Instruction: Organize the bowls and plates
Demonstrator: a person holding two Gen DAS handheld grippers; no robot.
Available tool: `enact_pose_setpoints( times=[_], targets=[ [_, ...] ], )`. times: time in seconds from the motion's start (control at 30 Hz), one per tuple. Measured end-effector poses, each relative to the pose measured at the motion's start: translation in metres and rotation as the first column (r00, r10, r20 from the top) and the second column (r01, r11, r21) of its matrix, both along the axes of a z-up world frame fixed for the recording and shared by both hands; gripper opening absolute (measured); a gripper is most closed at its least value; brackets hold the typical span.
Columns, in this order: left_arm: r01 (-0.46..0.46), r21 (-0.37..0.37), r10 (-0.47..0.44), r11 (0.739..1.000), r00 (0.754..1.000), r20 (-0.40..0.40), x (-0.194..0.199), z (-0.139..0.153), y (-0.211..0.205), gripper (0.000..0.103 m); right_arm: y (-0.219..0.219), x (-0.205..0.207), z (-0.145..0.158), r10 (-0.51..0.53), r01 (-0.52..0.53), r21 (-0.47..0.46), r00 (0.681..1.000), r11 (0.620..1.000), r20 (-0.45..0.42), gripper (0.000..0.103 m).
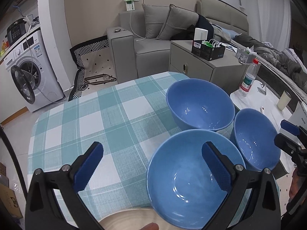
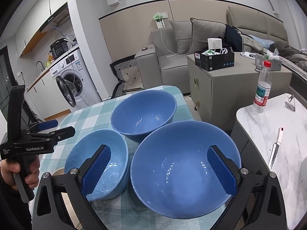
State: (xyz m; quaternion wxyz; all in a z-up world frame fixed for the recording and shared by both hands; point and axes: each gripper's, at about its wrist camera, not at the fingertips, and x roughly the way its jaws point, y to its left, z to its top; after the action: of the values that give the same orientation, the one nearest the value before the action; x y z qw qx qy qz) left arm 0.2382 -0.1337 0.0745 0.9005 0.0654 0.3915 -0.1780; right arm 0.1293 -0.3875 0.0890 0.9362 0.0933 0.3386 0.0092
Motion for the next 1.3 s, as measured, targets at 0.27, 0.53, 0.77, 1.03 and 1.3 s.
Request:
enact_pose_setpoints(
  times=[0.27, 0.53, 0.77, 1.03, 1.3],
  targets=[
    [-0.009, -0.012, 0.009, 1.0, 1.0, 0.0, 0.015, 0.003, 0.002, 0.103, -0.005, 0.011, 0.008, -0.022, 0.022, -0.015, 1.0, 1.0, -0.004, 0.102],
    [-0.031, 0.009, 0.032, 0.999, 0.999, -0.033, 0.036, -0.005, -0.002, 0.103, -0.012, 0.029, 0.012, -0.026, 0.025, -0.04, 0.999, 0.999, -0.024, 0.102],
    [-0.021, 0.013, 0.022, 1.0, 0.998, -0.057, 0.047, -0.012, -0.011, 0.103, -0.022, 0.049, 0.008, -0.041, 0.039, -0.043, 0.997, 0.998, -0.058, 0.102],
    [-0.017, -0.002, 0.017, 1.0, 0.998, -0.066, 0.063, -0.015, -0.028, 0.103, -0.026, 0.074, -0.001, 0.0, -0.004, -0.041, 0.994, 0.999, -0.106, 0.102],
    [-0.025, 0.015, 0.026, 1.0, 0.997, -0.074, 0.079, -0.026, -0.039, 0.103, -0.028, 0.094, -0.009, 0.025, -0.024, 0.009, 0.992, 1.0, -0.127, 0.102]
  ],
)
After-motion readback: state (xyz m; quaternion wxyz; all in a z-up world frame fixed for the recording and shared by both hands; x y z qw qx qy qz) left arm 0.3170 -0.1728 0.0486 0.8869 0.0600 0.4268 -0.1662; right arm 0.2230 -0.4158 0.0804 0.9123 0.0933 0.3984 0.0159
